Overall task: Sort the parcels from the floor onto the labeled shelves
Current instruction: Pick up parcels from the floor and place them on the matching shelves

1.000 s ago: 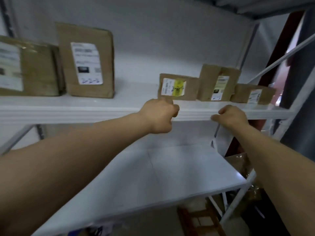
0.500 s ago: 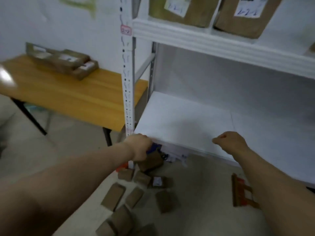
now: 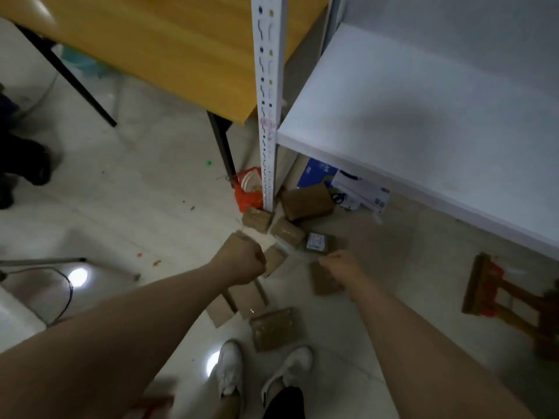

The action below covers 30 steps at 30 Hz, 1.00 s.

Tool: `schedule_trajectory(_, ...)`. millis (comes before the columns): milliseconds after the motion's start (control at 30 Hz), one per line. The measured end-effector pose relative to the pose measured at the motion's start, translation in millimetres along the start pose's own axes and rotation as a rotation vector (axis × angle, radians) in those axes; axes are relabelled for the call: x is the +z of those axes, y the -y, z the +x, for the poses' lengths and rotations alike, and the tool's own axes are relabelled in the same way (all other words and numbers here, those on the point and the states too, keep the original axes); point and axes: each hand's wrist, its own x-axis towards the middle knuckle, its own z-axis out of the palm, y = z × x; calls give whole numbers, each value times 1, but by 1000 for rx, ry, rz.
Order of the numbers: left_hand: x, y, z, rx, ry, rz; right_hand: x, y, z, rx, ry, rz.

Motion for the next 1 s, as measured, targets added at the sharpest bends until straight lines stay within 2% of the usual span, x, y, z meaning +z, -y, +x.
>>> schedule_trajectory(200,103,74,80,-282,93,-298,99,-79,106,91,119,-7)
schedule_trajectory(367,204,140,148,-404,155,-344,169,-152,193,140,160,-11)
schedule_trajectory(500,286,183,200,-496,225,-365,224,-209,269,153,143,-149)
schedule_trajectory(633,353,215,245,-635,228,-529,273,-249,329,216,188,-209)
schedule_trajectory(733,389,227,273,-725,217,-690,305,-271,365,245,258,-166)
schedule_trajectory(833,409,233,285,-797,285,-840,327,-282,381,253,312,-143)
schedule_trajectory(1000,405,224,273,-912,321,-981,308,-273,368,246,294,-259)
